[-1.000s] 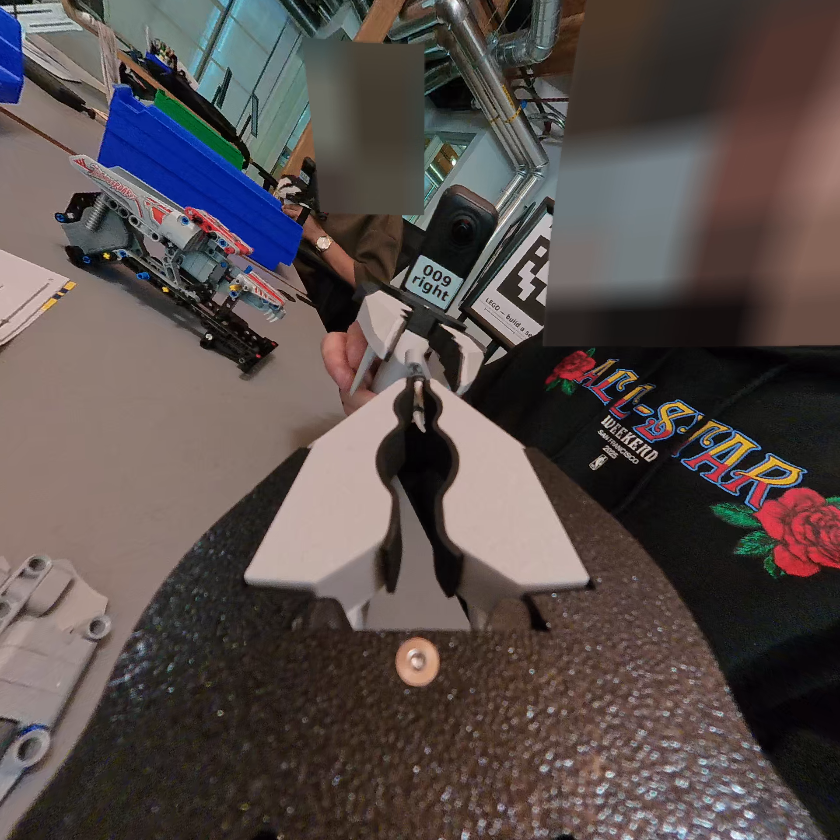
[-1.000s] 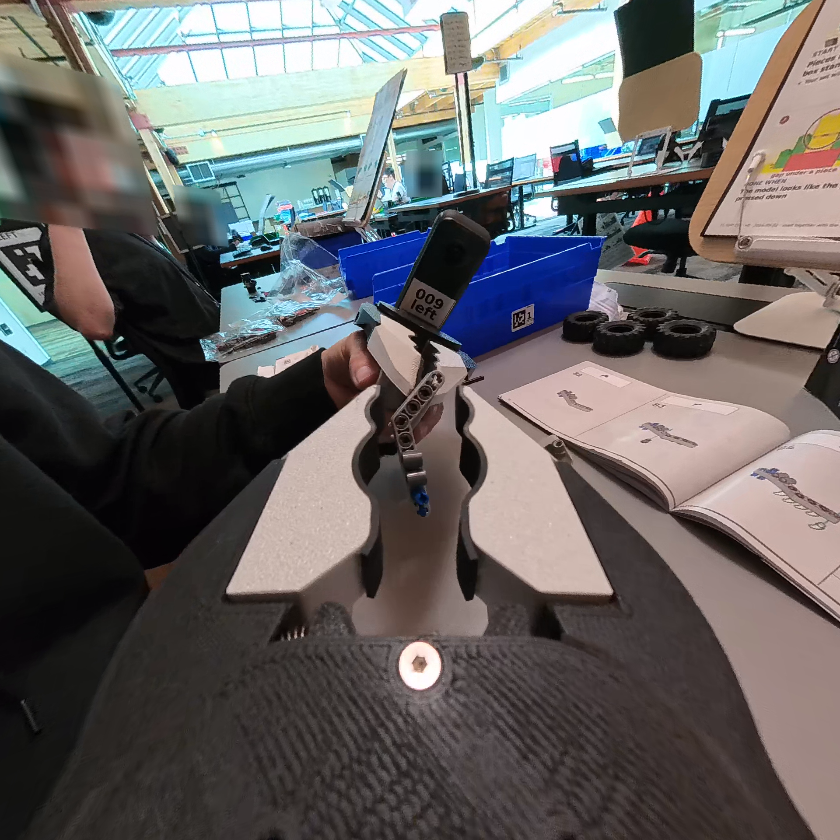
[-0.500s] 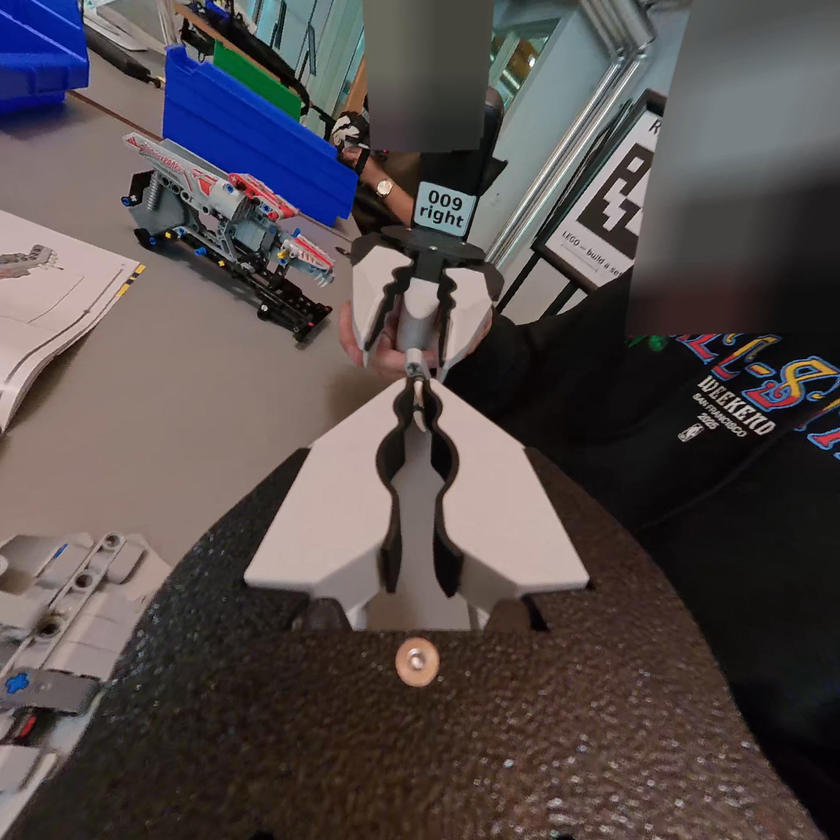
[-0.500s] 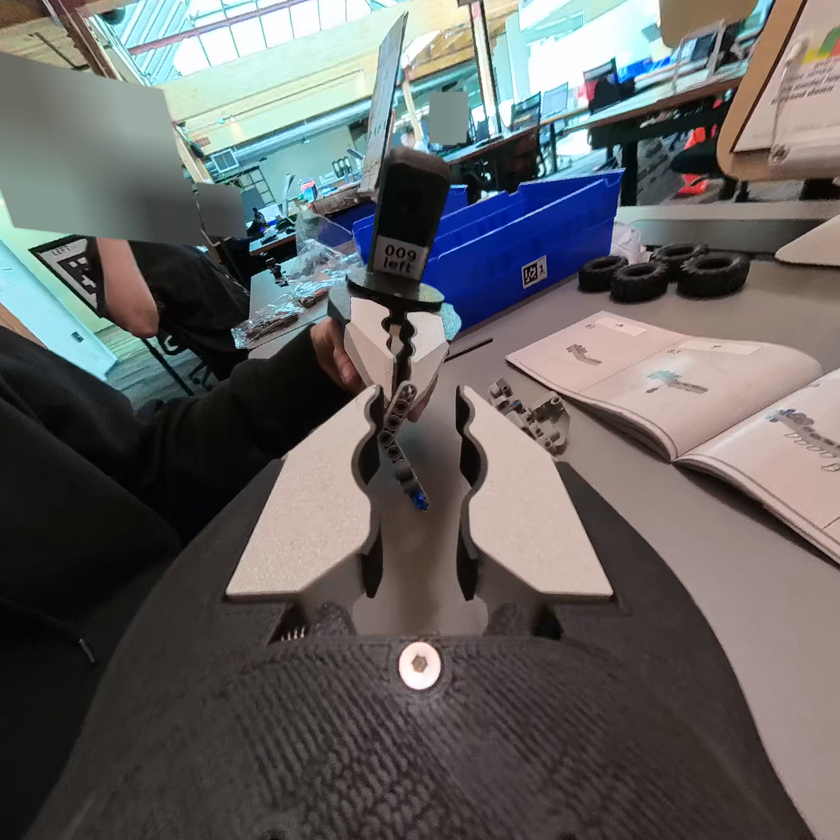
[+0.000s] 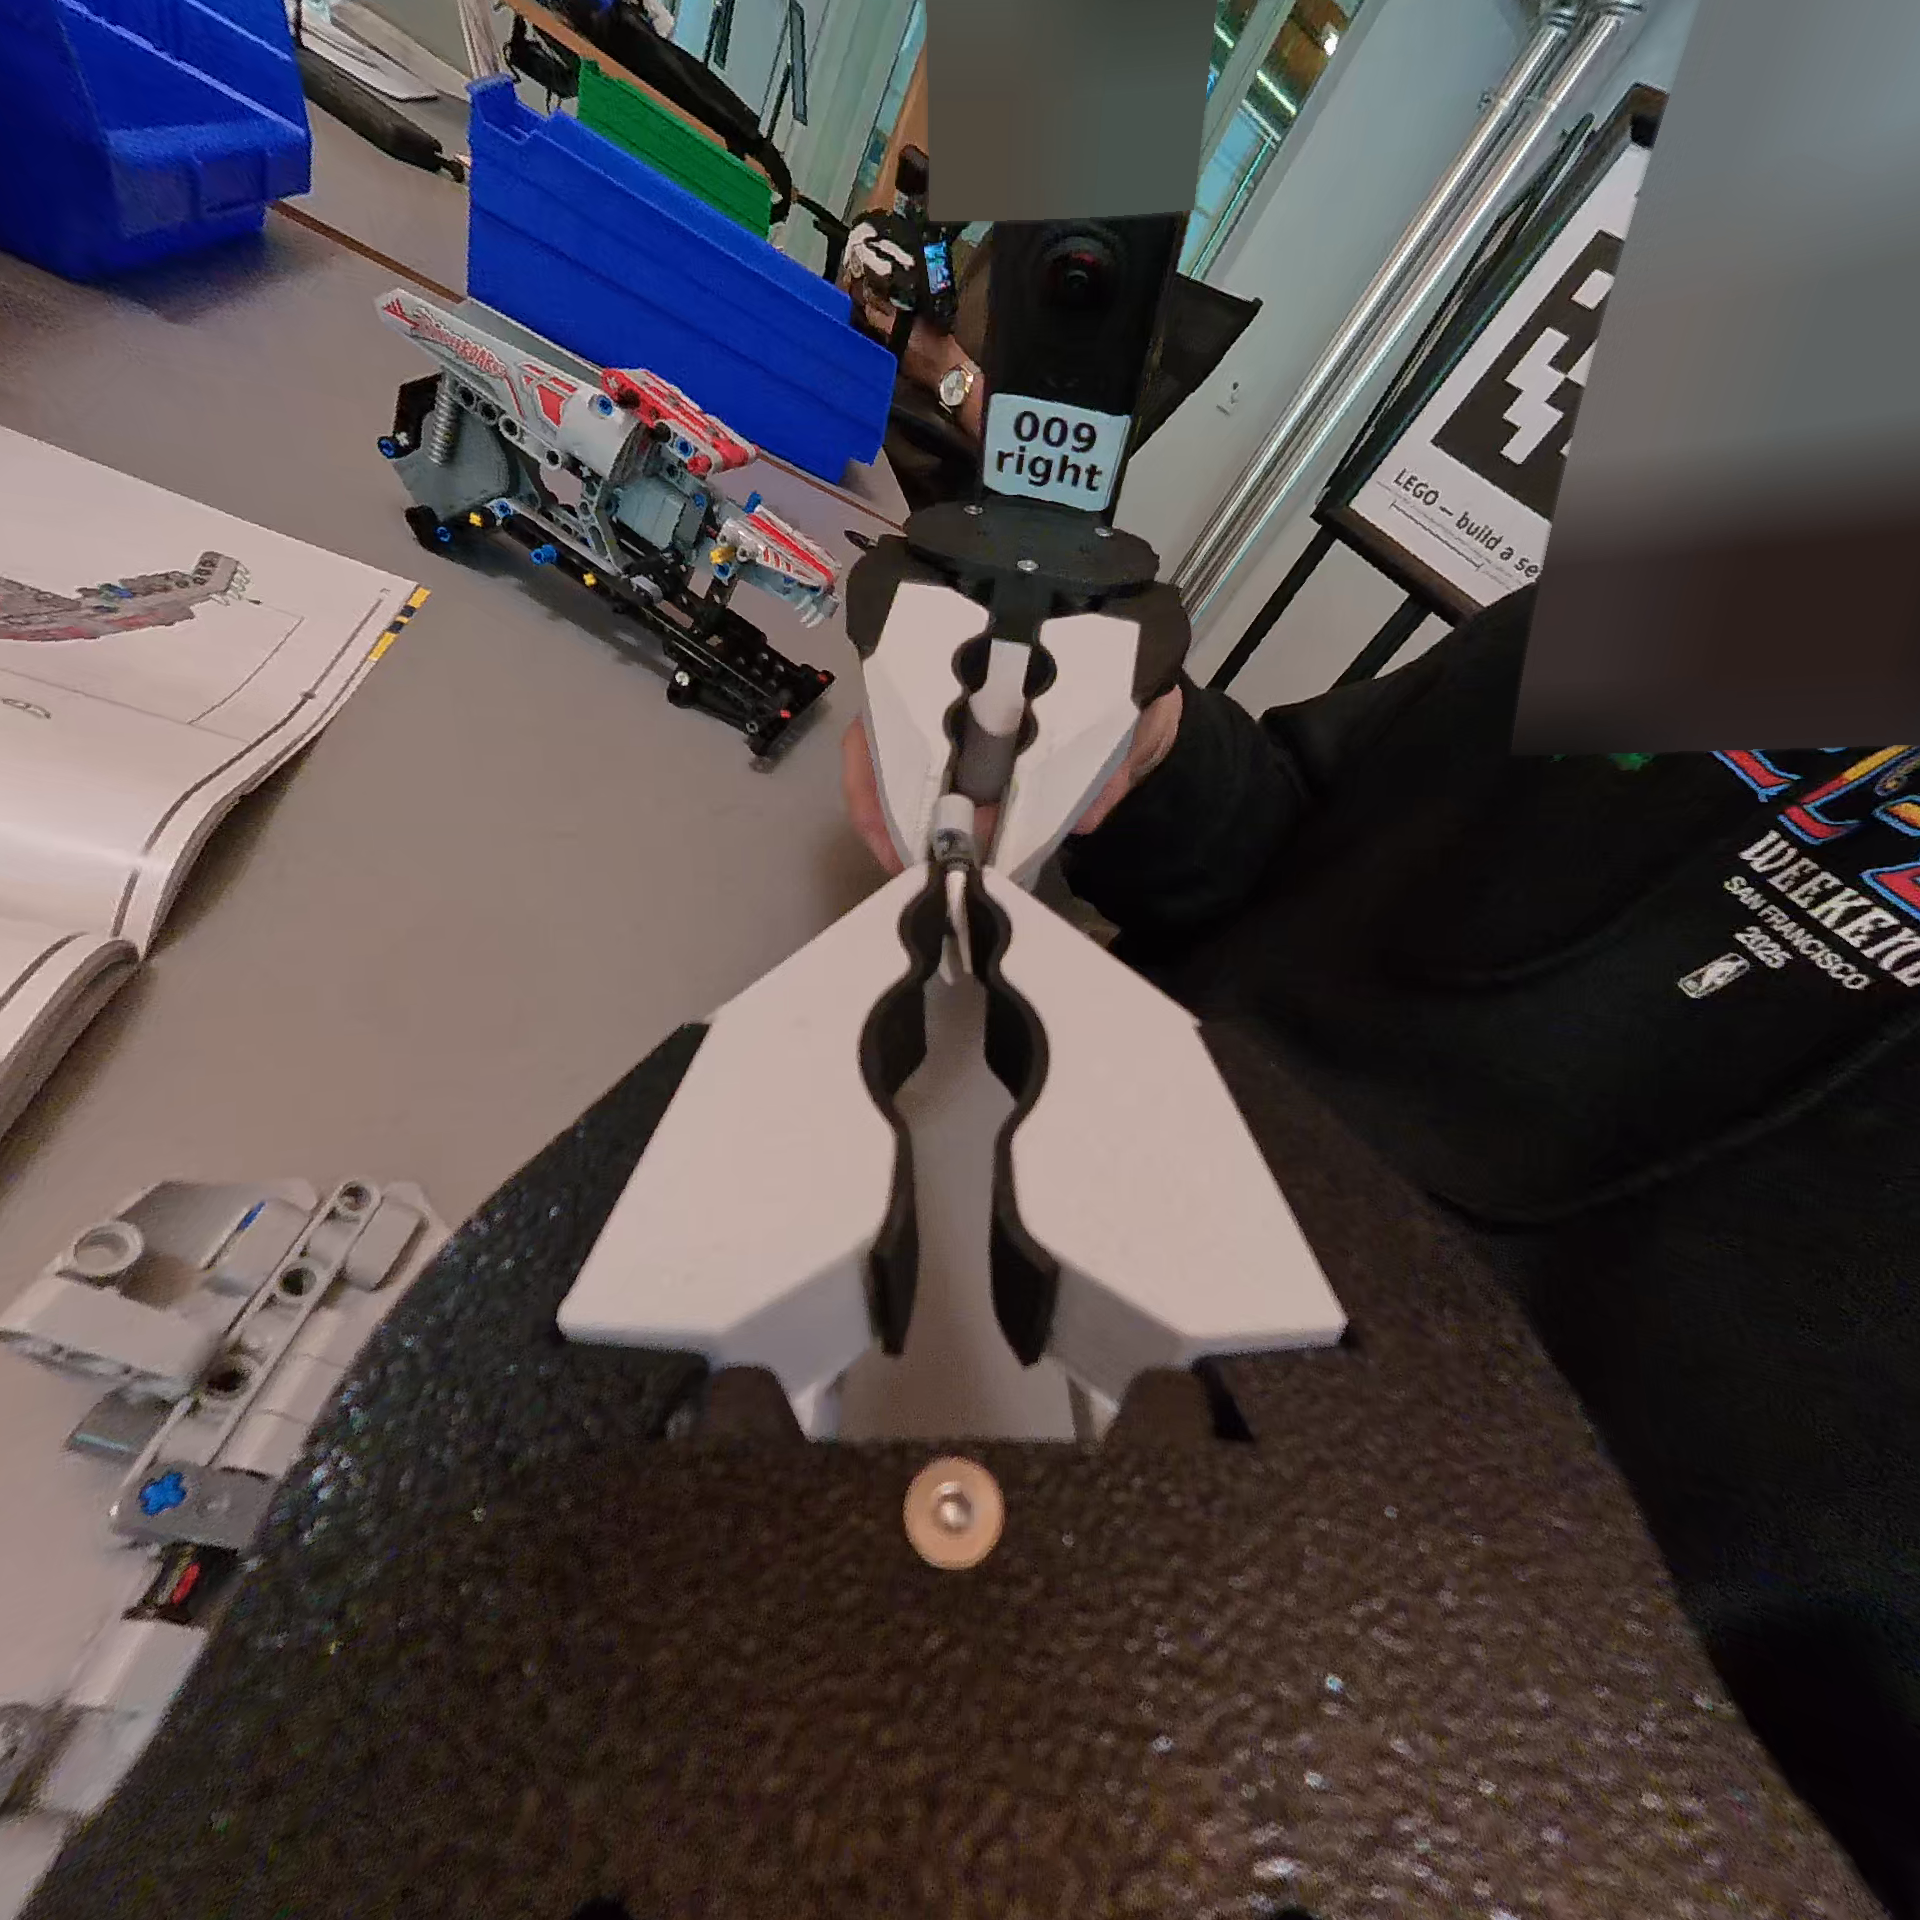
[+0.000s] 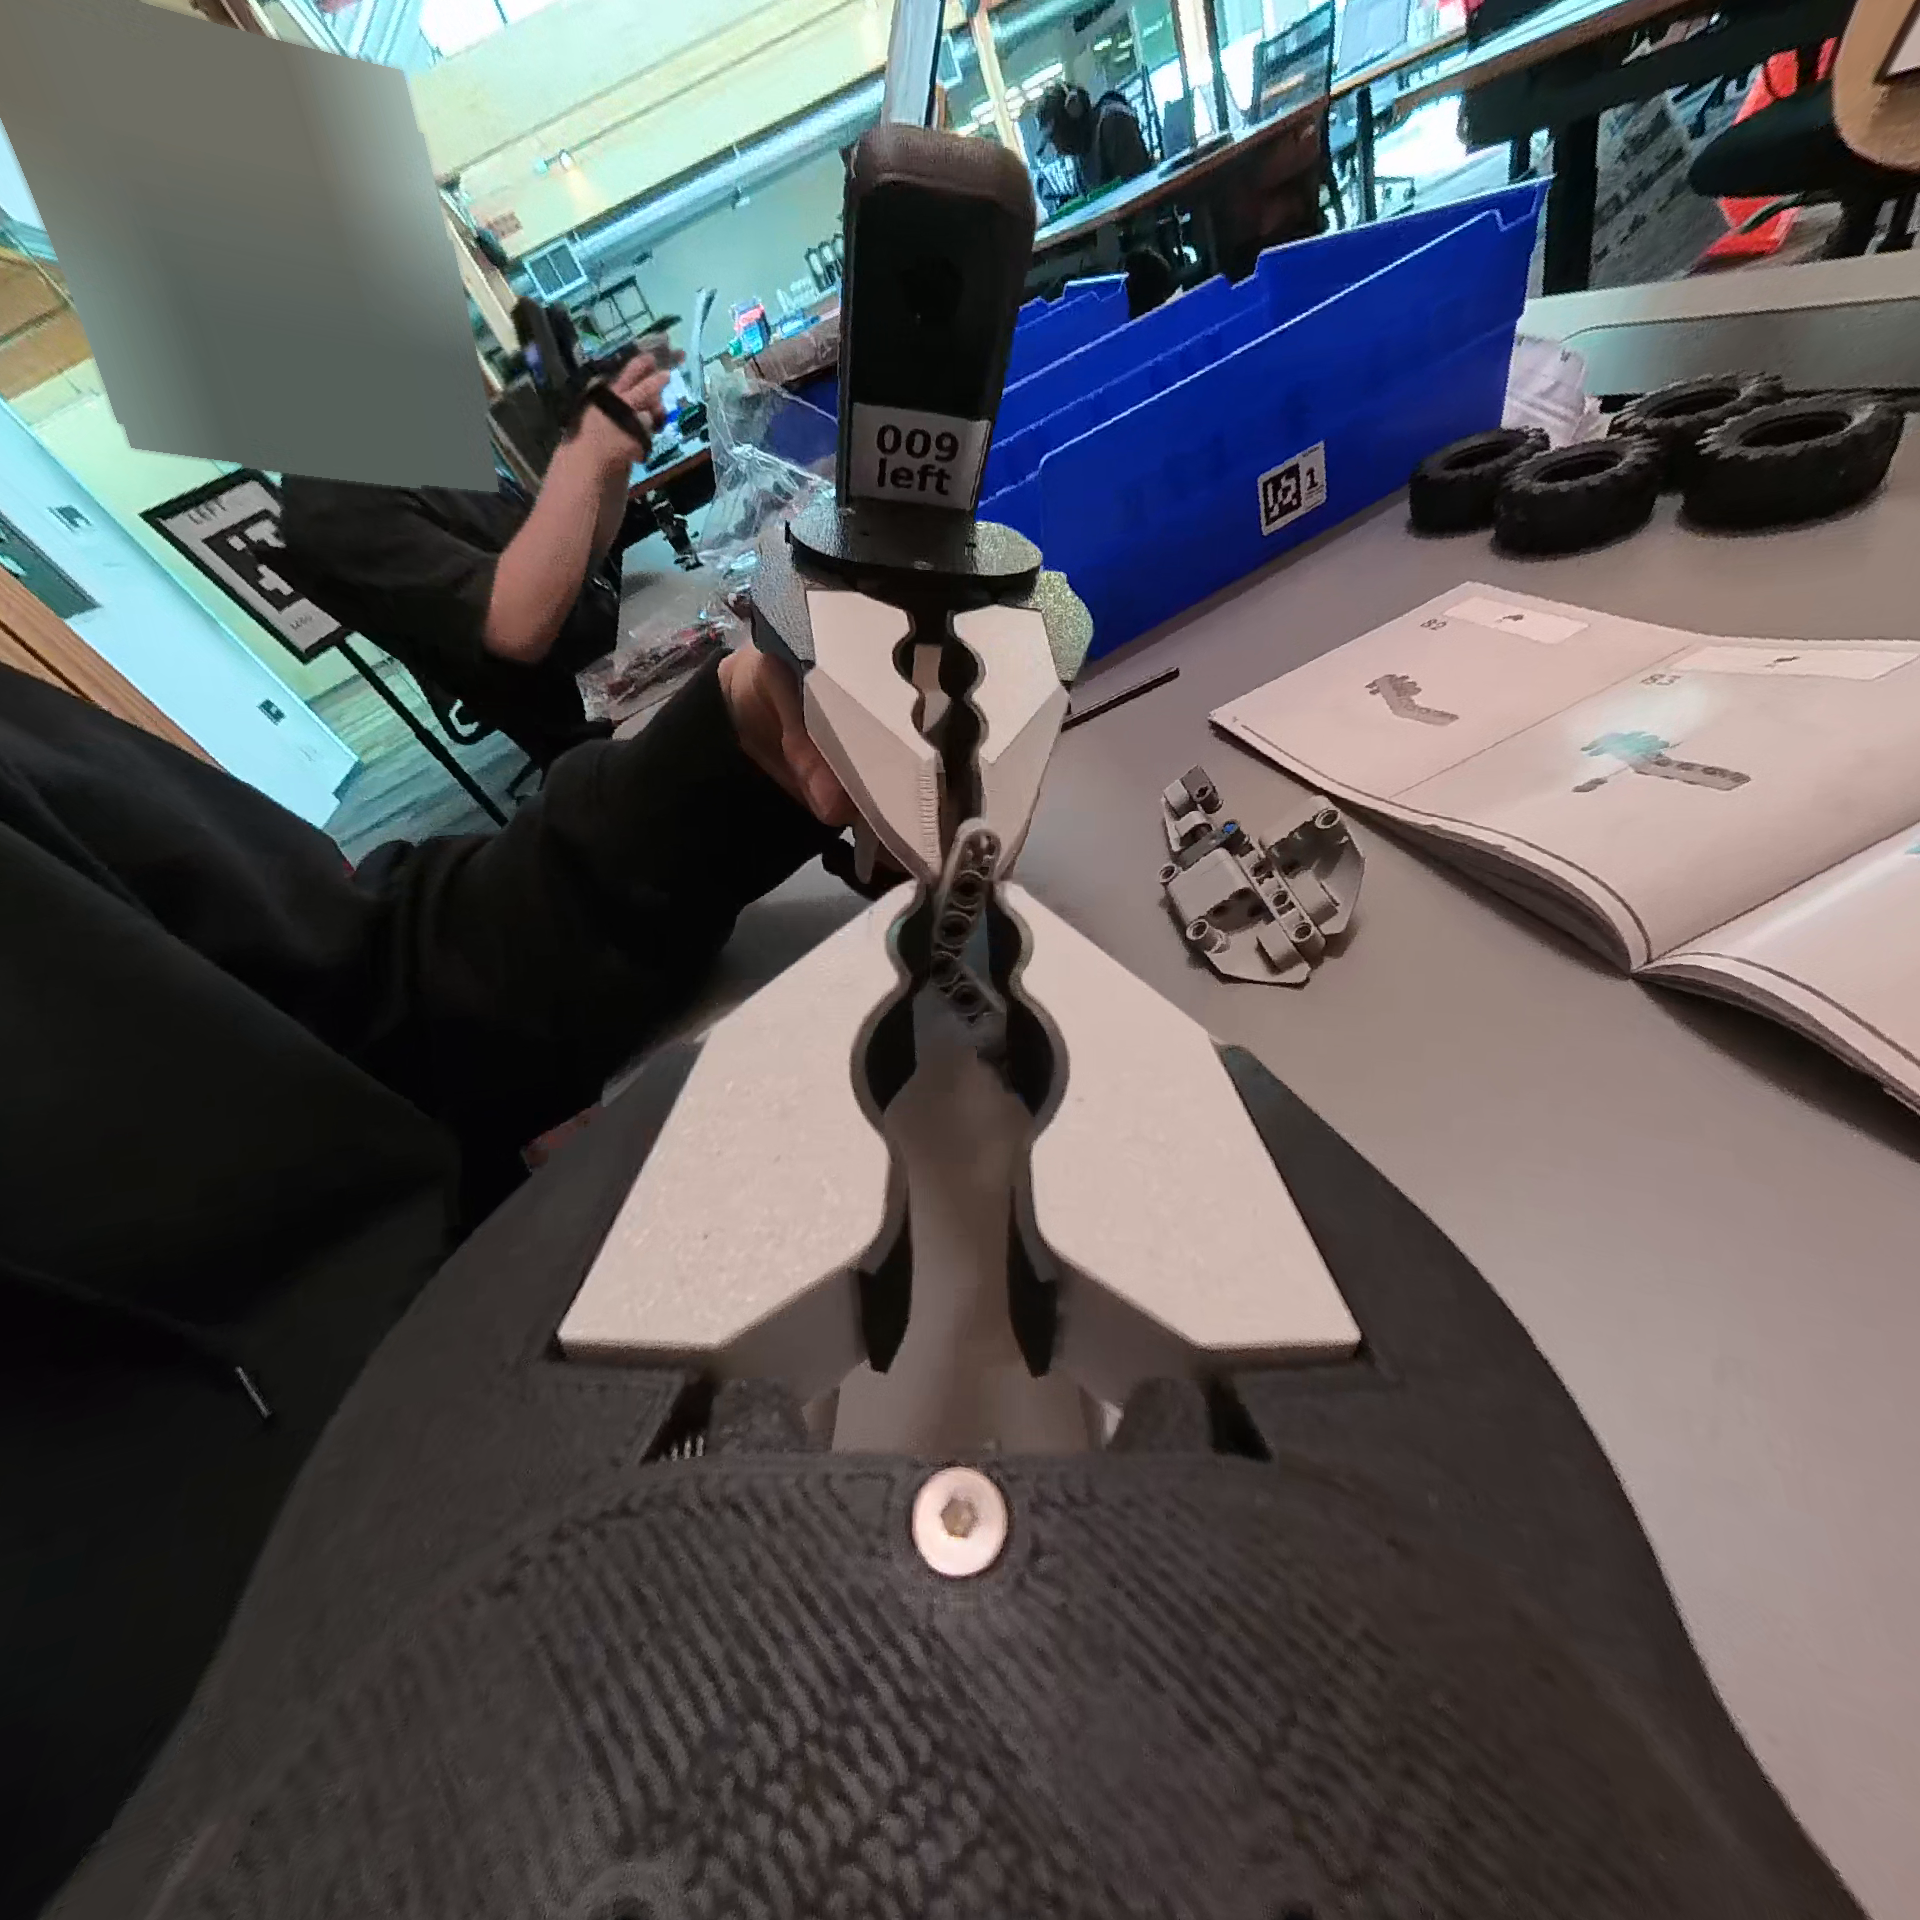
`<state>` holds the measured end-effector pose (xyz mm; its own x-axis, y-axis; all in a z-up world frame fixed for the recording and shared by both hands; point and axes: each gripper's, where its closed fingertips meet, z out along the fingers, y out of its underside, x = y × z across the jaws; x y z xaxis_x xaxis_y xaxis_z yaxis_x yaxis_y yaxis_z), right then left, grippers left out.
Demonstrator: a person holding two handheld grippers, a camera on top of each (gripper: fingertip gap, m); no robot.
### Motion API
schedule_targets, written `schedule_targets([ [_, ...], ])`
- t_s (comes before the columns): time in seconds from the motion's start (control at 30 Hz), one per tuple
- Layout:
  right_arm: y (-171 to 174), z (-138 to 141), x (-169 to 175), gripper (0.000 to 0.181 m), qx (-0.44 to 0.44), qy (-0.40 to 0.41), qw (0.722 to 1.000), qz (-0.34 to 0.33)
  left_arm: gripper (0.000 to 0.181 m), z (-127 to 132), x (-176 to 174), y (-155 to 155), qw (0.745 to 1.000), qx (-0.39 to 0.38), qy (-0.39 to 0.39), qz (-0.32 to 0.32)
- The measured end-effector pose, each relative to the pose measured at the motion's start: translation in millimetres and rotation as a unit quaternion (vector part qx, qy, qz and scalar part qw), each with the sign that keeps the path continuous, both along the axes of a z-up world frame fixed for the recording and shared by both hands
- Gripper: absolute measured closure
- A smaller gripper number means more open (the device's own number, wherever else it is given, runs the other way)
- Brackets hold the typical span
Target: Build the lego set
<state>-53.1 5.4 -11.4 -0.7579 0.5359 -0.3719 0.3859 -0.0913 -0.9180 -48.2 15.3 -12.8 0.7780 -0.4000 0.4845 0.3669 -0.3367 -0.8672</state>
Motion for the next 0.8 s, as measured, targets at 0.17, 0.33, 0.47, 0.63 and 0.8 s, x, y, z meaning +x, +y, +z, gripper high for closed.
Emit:
schedule_targets([
  [0.17, 0.3, 2.4, -0.6, 0.175, -0.009, 0.009, 1.000, 0.003, 0.180, 2.3, 0.3, -0.2, 1.000, 0.010, 0.008, 0.000],
  [0.33, 0.4, 0.0, 0.6, 0.175, -0.004, 0.014, 1.000, 0.013, 0.180, 0.6, 1.5, 0.2, 0.999, 0.010, 0.032, 0.001],
  [0.47, 1.3, 3.1, 2.1, 0.175, -0.030, 0.006, 0.999, 0.024, 0.180, 2.3, 2.4, 1.5, 0.999, 0.015, 0.044, 0.003],
  [0.63, 4.0, -1.0, 0.2, 0.175, -0.027, -0.003, 0.999, 0.020, 0.180, -0.6, 0.5, 4.9, 0.999, 0.006, 0.040, 0.012],
  [0.8, 7.7, 1.3, -0.2, 0.175, -0.023, 0.006, 1.000, 0.015, 0.181, -4.0, -0.2, 6.9, 0.999, -0.007, 0.033, 0.011],
])
